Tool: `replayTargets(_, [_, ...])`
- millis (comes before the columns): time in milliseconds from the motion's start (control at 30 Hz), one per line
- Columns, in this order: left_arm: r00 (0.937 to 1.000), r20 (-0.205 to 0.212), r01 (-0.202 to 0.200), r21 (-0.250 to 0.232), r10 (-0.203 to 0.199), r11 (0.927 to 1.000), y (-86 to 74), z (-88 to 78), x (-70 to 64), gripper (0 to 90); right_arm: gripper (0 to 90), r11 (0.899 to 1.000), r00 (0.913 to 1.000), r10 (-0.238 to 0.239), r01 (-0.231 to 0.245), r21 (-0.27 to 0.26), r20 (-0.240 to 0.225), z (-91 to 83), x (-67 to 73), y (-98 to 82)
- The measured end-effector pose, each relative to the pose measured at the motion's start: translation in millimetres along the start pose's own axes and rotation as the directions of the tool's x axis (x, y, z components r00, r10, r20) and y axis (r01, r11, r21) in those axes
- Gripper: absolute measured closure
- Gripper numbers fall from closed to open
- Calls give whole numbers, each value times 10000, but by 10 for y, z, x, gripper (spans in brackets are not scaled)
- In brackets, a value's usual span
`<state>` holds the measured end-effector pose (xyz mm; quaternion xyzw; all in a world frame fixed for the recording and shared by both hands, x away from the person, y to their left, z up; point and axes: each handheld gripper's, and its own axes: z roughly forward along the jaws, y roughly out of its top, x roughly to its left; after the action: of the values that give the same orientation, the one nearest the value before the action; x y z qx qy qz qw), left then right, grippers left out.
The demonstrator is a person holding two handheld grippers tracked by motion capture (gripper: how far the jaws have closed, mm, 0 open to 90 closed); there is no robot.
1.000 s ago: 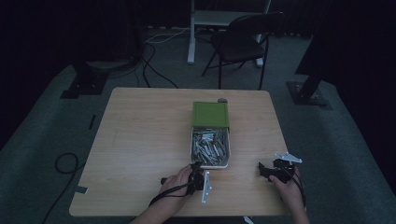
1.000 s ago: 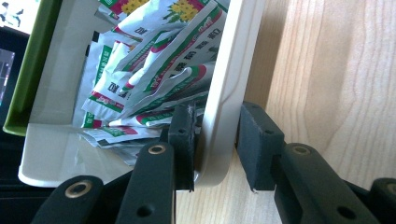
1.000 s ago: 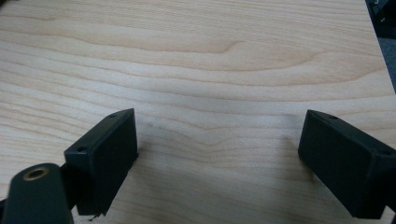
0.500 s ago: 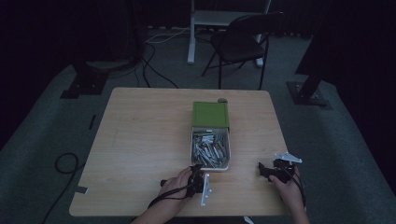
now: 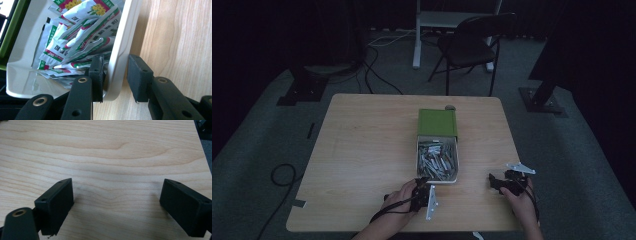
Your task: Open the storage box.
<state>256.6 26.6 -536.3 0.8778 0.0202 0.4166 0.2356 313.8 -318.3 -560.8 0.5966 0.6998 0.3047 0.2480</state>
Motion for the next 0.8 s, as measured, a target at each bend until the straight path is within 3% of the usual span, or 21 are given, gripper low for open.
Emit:
replayTargets(167, [9995,252,204,-229,-198,9995,31,-69,42,644,114,10000,10000,-3,3,-8,11,3,-3,2])
replayTargets(367, [9885,885,1301,-846,-1226,9879,69,-168,126,644,114,10000,10000,0,0,-8,10,3,-3,3])
replayTargets(467, [9795,1100,1811,-1120,-1689,9771,69,-223,200,644,114,10000,10000,-2,2,-6,8,3,-3,3])
replayTargets(533, [9686,1285,2292,-1319,-2127,9644,61,-269,261,643,114,10000,10000,-3,3,-6,10,3,-3,3])
replayTargets(667, [9615,1113,2666,-1535,-2514,9515,17,-359,399,644,114,10000,10000,-3,3,-7,9,3,-3,2])
replayTargets(733, [9493,1163,3084,-1651,-2920,9368,-16,-391,471,644,114,10000,10000,-2,2,-6,10,3,-3,3])
replayTargets(800, [9458,1044,3219,-1758,-3075,9303,-42,-426,541,644,114,10000,10000,-2,2,-7,10,3,-3,2])
